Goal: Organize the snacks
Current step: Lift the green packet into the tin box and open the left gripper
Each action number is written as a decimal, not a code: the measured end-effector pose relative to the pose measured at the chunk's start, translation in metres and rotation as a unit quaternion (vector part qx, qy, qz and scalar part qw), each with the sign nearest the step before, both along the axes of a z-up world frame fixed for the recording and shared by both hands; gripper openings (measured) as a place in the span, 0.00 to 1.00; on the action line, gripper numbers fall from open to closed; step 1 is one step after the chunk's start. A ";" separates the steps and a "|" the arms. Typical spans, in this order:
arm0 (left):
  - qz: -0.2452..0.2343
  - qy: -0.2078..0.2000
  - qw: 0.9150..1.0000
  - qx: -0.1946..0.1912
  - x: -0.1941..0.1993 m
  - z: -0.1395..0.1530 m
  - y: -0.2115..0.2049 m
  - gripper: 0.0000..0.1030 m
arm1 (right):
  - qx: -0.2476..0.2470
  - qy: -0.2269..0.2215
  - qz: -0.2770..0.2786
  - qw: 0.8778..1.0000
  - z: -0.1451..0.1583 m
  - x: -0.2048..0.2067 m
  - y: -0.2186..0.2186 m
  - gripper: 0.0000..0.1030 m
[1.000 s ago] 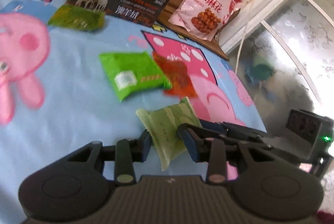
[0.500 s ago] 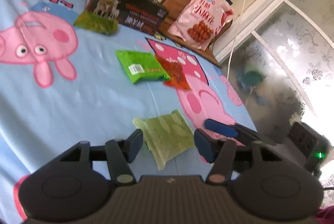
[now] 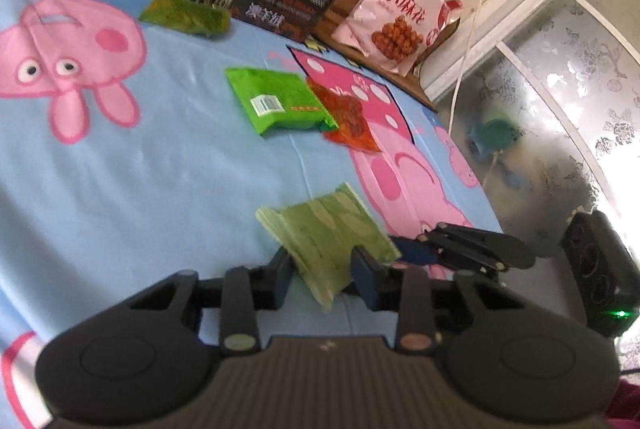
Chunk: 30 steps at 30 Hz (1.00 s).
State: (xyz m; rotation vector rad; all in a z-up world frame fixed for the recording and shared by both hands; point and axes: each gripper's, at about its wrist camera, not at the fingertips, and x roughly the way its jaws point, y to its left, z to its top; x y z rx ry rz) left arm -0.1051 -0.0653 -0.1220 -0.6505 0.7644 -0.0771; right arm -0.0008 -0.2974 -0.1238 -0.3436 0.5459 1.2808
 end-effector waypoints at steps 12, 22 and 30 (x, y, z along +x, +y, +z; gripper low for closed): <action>-0.004 -0.062 0.995 0.080 0.047 0.071 0.018 0.32 | 0.065 -0.034 -0.011 0.997 0.042 0.019 0.016 0.30; 0.063 -0.078 0.990 0.100 0.158 0.109 0.100 0.33 | 0.100 -0.033 -0.045 0.993 0.080 0.127 0.103 0.30; 0.101 -0.046 0.985 0.134 0.228 0.086 0.140 0.40 | 0.082 -0.031 -0.078 0.993 0.064 0.194 0.179 0.34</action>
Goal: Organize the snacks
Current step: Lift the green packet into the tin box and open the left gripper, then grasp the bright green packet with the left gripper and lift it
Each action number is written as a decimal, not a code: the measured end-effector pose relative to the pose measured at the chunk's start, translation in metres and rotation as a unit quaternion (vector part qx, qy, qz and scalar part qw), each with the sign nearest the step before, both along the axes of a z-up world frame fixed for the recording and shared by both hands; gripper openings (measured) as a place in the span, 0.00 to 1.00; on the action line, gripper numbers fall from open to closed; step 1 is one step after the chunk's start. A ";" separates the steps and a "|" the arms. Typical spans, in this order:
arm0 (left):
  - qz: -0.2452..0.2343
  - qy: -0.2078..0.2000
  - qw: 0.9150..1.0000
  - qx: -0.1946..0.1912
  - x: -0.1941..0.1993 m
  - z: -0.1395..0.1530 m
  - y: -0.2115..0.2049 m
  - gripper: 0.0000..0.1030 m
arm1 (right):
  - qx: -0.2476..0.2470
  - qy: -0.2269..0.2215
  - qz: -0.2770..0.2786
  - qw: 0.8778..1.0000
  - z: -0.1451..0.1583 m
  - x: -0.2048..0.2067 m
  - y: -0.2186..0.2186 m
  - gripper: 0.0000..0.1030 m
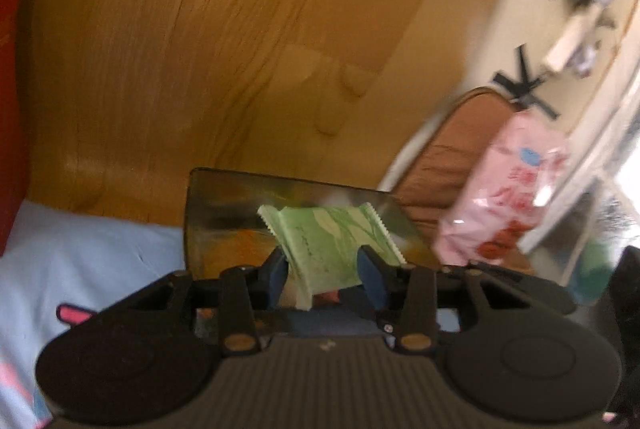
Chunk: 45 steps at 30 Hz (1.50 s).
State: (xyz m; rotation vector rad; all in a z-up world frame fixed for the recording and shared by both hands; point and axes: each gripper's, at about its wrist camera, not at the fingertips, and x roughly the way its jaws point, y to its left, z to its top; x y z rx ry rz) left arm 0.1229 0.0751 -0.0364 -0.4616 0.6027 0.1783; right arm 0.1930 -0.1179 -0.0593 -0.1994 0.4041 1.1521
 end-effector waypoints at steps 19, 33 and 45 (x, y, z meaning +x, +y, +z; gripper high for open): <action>-0.085 0.031 0.995 -0.051 -0.103 -0.049 -0.066 0.47 | -0.013 0.105 -0.034 0.994 -0.037 -0.037 -0.157 0.57; -0.110 0.057 0.991 -0.042 -0.105 -0.074 -0.111 0.42 | -0.083 0.025 -0.074 0.993 -0.066 -0.062 -0.139 0.29; -0.057 0.023 0.980 -0.190 -0.193 -0.078 -0.092 0.51 | 0.001 0.106 -0.050 0.993 -0.053 -0.075 -0.148 0.32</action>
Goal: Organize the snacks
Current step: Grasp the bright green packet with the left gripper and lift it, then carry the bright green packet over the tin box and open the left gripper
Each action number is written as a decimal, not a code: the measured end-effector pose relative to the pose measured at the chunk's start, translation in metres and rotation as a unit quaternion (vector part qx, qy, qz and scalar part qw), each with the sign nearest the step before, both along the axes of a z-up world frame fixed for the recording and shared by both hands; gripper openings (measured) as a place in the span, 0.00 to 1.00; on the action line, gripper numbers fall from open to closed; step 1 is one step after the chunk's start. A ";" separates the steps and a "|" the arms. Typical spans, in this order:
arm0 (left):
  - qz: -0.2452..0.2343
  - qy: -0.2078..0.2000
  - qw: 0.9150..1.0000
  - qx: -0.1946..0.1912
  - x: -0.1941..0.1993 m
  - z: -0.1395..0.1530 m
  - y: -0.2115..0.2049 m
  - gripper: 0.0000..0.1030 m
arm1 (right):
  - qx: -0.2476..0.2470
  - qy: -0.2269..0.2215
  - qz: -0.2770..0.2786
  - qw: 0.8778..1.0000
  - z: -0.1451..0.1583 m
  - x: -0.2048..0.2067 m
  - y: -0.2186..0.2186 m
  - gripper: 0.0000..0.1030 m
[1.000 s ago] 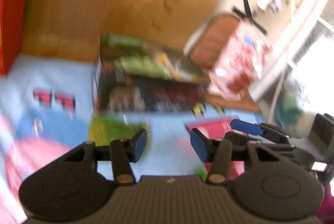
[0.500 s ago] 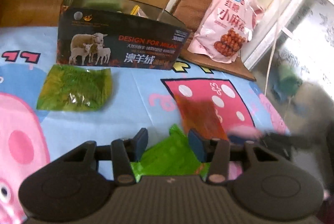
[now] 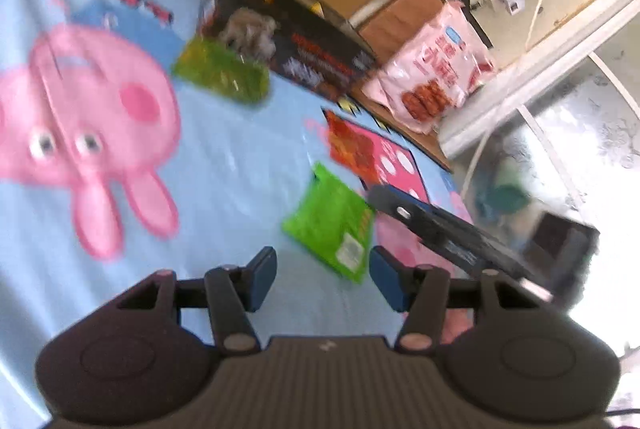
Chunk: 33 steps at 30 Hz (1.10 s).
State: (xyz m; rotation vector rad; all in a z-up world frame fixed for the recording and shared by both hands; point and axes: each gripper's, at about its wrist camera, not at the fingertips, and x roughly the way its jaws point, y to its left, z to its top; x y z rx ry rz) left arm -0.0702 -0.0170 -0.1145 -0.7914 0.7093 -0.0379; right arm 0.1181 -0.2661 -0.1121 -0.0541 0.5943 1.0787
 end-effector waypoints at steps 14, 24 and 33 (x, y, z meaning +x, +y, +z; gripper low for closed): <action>0.010 -0.015 1.000 -0.022 -0.016 -0.008 -0.003 0.48 | -0.008 0.030 0.106 0.994 -0.006 -0.081 -0.021 0.32; 0.018 -0.009 0.999 0.026 0.008 0.009 0.012 0.50 | -0.036 -0.027 0.076 0.996 -0.007 -0.085 -0.010 0.48; -0.015 0.007 1.000 0.021 0.008 -0.004 -0.010 0.41 | -0.044 -0.037 0.084 0.995 -0.011 -0.084 0.009 0.39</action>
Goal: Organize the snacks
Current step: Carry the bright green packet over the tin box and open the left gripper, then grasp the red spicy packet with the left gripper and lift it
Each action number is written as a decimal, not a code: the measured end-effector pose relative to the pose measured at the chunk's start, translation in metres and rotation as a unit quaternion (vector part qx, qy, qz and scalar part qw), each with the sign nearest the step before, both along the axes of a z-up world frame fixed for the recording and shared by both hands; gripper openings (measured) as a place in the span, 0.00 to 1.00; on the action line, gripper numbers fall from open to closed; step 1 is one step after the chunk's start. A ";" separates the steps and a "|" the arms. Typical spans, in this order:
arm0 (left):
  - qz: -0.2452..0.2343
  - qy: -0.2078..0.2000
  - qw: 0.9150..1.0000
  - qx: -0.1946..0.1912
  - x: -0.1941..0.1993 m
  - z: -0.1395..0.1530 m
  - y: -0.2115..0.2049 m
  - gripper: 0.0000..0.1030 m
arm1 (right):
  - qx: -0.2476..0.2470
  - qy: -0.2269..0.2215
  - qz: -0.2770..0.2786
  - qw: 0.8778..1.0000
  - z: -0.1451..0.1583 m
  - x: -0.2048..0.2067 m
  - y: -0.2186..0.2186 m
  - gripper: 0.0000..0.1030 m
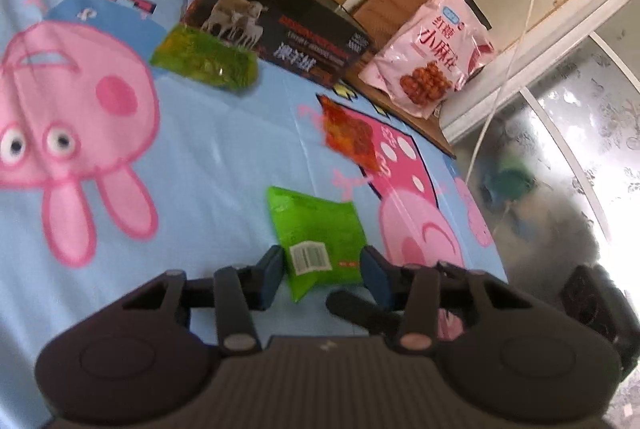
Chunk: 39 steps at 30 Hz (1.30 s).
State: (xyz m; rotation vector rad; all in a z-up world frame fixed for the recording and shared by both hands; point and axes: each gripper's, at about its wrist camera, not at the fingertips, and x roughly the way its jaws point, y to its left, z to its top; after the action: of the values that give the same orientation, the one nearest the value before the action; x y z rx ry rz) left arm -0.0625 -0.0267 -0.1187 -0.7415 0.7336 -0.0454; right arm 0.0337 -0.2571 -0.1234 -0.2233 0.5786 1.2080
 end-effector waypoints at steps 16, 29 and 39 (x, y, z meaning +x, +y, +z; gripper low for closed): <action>-0.016 -0.031 0.999 0.041 -0.008 0.031 -0.009 0.41 | 0.038 -0.026 0.035 0.998 0.019 -0.021 -0.022 0.32; 0.020 -0.074 0.993 0.095 0.134 0.085 0.054 0.41 | 0.113 -0.091 -0.035 0.989 0.062 0.074 0.040 0.30; 0.064 -0.068 0.992 0.087 0.210 0.062 0.084 0.49 | 0.124 -0.038 -0.156 0.979 0.048 0.182 0.092 0.41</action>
State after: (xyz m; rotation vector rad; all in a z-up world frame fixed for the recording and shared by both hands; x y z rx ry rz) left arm 0.1476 0.0572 -0.0566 -0.6100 0.5514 0.0834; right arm 0.2159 -0.1648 -0.0759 0.0330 0.3753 0.9511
